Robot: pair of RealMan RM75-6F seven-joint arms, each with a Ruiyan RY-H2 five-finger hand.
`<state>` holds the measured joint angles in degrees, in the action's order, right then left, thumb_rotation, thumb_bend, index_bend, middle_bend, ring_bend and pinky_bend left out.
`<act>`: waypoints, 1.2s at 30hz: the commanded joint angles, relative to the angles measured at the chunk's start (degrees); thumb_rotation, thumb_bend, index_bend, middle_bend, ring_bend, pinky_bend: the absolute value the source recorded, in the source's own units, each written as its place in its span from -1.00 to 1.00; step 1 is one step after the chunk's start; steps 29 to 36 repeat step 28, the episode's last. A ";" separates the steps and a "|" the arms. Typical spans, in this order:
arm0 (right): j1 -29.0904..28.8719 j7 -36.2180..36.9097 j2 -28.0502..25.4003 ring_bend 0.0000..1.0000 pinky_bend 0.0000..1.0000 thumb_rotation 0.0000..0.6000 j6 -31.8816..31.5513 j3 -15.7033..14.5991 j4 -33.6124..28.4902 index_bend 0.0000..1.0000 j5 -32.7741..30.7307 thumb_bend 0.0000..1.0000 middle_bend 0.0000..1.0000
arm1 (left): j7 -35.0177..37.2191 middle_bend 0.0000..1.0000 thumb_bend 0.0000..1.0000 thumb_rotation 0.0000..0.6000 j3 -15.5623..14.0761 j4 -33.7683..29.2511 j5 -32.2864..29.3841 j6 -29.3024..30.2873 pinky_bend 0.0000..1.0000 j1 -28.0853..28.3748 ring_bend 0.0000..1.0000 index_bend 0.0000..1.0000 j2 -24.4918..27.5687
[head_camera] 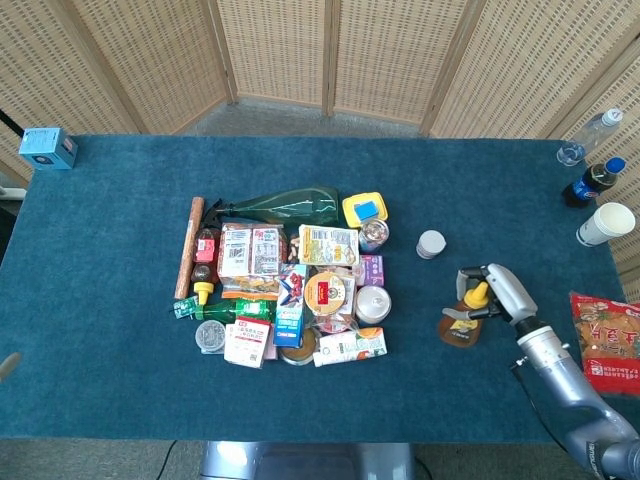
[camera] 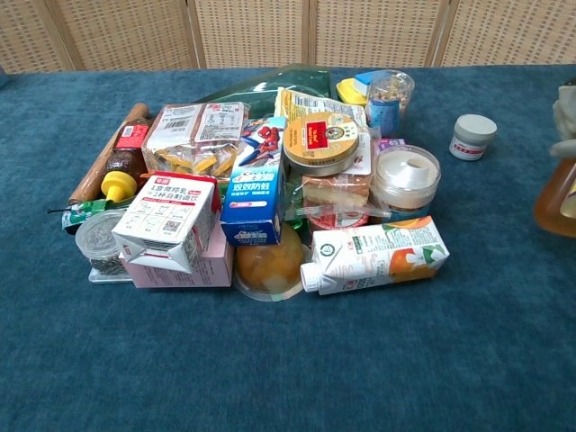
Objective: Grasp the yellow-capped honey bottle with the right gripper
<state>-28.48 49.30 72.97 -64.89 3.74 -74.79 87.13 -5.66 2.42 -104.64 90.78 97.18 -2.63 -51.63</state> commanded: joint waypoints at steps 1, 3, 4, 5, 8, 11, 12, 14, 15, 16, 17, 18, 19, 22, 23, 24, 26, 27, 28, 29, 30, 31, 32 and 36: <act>0.66 -0.41 -1.64 1.00 1.00 1.00 -1.71 1.22 -2.11 0.61 -0.62 -0.86 1.00 | -0.13 -0.53 -1.00 1.00 0.06 -0.11 0.09 -0.31 -1.00 0.21 -0.68 -0.78 0.00; 0.87 -0.75 -2.69 1.00 1.00 1.00 -3.05 2.18 -3.73 0.61 -0.80 -0.85 1.00 | -0.24 -0.53 -1.00 1.00 0.04 -0.16 0.13 -0.52 -1.00 0.30 -0.68 -0.78 -0.01; 0.91 -0.86 -3.18 1.00 1.00 1.00 -3.61 2.61 -4.53 0.61 -0.80 -0.85 1.00 | -0.30 -0.53 -1.00 1.00 0.03 -0.16 0.19 -0.53 -1.00 0.31 -0.68 -0.78 -0.02; 0.90 -0.98 -3.74 1.00 1.00 1.00 -4.11 3.02 -5.38 0.61 -0.74 -0.84 1.00 | -0.34 -0.53 -1.00 1.00 0.04 -0.18 0.25 -0.49 -1.00 0.30 -0.69 -0.78 -0.03; 0.88 -1.95 -5.55 1.00 1.00 1.00 -5.96 4.42 -8.26 0.61 -0.40 -0.84 1.00 | -0.38 -0.53 -1.00 1.00 0.01 -0.18 0.58 -0.34 -1.00 0.27 -0.68 -0.78 -0.10; 0.87 -3.06 -6.93 1.00 1.00 1.00 -7.53 5.86 -11.06 0.60 -0.48 -0.84 1.00 | -0.35 -0.53 -1.00 1.00 -0.14 -0.10 0.74 -0.33 -1.00 0.17 -0.68 -0.78 -0.21; 0.82 -3.36 -7.33 1.00 1.00 1.00 -7.81 6.24 -11.85 0.60 -0.52 -0.84 1.00 | -0.31 -0.53 -1.00 1.00 -0.17 -0.04 0.79 -0.28 -1.00 0.12 -0.68 -0.78 -0.24; 0.60 -4.01 -8.18 1.00 1.00 1.00 -8.31 7.21 -13.49 0.60 -0.75 -0.84 1.00 | -0.20 -0.53 -1.00 1.00 -0.20 0.06 0.82 -0.13 -1.00 0.01 -0.69 -0.78 -0.22; 0.47 -4.40 -8.63 1.00 1.00 1.00 -8.48 7.68 -14.37 0.60 -0.87 -0.84 1.00 | -0.11 -0.53 -1.00 1.00 -0.17 0.12 0.88 0.04 -1.00 -0.05 -0.69 -0.77 -0.18; 0.41 -4.67 -8.89 1.00 1.00 1.00 -8.65 8.01 -14.98 0.60 -0.97 -0.84 1.00 | -0.02 -0.53 -1.00 1.00 -0.15 0.16 0.94 0.20 -1.00 -0.12 -0.68 -0.77 -0.14; 0.36 -4.97 -9.12 1.00 1.00 1.00 -8.84 8.32 -15.57 0.60 -1.05 -0.84 1.00 | 0.09 -0.53 -1.00 1.00 -0.13 0.21 1.01 0.39 -1.00 -0.19 -0.68 -0.78 -0.11; 0.31 -5.43 -9.42 1.00 1.00 1.00 -9.05 8.64 -16.37 0.60 -1.08 -0.84 1.00 | 0.26 -0.53 -1.00 1.00 -0.12 0.32 1.05 0.60 -1.00 -0.30 -0.68 -0.78 -0.10; 0.29 -5.79 -9.60 1.00 1.00 1.00 -9.23 8.82 -16.94 0.60 -1.03 -0.84 1.00 | 0.38 -0.53 -1.00 1.00 -0.14 0.40 1.04 0.71 -1.00 -0.39 -0.68 -0.78 -0.12; 0.31 -7.05 -10.16 1.00 1.00 1.00 -9.52 8.98 -18.61 0.61 -0.66 -0.83 1.00 | 0.78 -0.53 -1.00 1.00 -0.24 0.66 0.94 0.72 -1.00 -0.54 -0.68 -0.78 -0.26; 0.34 -7.53 -10.26 1.00 1.00 1.00 -9.60 8.98 -19.02 0.61 -0.59 -0.83 1.00 | 0.91 -0.53 -1.00 1.00 -0.24 0.74 0.91 0.68 -1.00 -0.54 -0.68 -0.78 -0.31; 0.36 -8.01 -10.34 1.00 1.00 1.00 -9.64 8.96 -19.38 0.61 -0.52 -0.83 1.00 | 1.02 -0.53 -1.00 1.00 -0.23 0.82 0.91 0.66 -1.00 -0.52 -0.68 -0.78 -0.36; 0.30 -8.54 -10.77 1.00 1.00 1.00 -9.46 9.08 -20.25 0.61 -0.56 -0.83 1.00 | 1.24 -0.53 -1.00 1.00 -0.18 1.03 0.98 0.70 -1.00 -0.50 -0.68 -0.78 -0.49; 0.34 -8.80 -10.94 1.00 1.00 1.00 -9.37 9.02 -20.58 0.61 -0.57 -0.83 1.00 | 1.31 -0.53 -1.00 1.00 -0.18 1.10 1.03 0.69 -1.00 -0.48 -0.68 -0.78 -0.52; 0.44 -9.29 -11.06 1.00 1.00 1.00 -9.41 8.94 -20.95 0.61 -0.53 -0.83 1.00 | 1.39 -0.53 -1.00 1.00 -0.17 1.20 1.03 0.66 -1.00 -0.47 -0.68 -0.78 -0.55; 0.44 -9.29 -11.06 1.00 1.00 1.00 -9.41 8.94 -20.95 0.61 -0.53 -0.83 1.00 | 1.39 -0.53 -1.00 1.00 -0.17 1.20 1.03 0.66 -1.00 -0.47 -0.68 -0.78 -0.55; 0.44 -9.29 -11.06 1.00 1.00 1.00 -9.41 8.94 -20.95 0.61 -0.53 -0.83 1.00 | 1.39 -0.53 -1.00 1.00 -0.17 1.20 1.03 0.66 -1.00 -0.47 -0.68 -0.78 -0.55; 0.44 -9.29 -11.06 1.00 1.00 1.00 -9.41 8.94 -20.95 0.61 -0.53 -0.83 1.00 | 1.39 -0.53 -1.00 1.00 -0.17 1.20 1.03 0.66 -1.00 -0.47 -0.68 -0.78 -0.55; 0.44 -9.29 -11.06 1.00 1.00 1.00 -9.41 8.94 -20.95 0.61 -0.53 -0.83 1.00 | 1.39 -0.53 -1.00 1.00 -0.17 1.20 1.03 0.66 -1.00 -0.47 -0.68 -0.78 -0.55; 0.44 -9.29 -11.06 1.00 1.00 1.00 -9.41 8.94 -20.95 0.61 -0.53 -0.83 1.00 | 1.39 -0.53 -1.00 1.00 -0.17 1.20 1.03 0.66 -1.00 -0.47 -0.68 -0.78 -0.55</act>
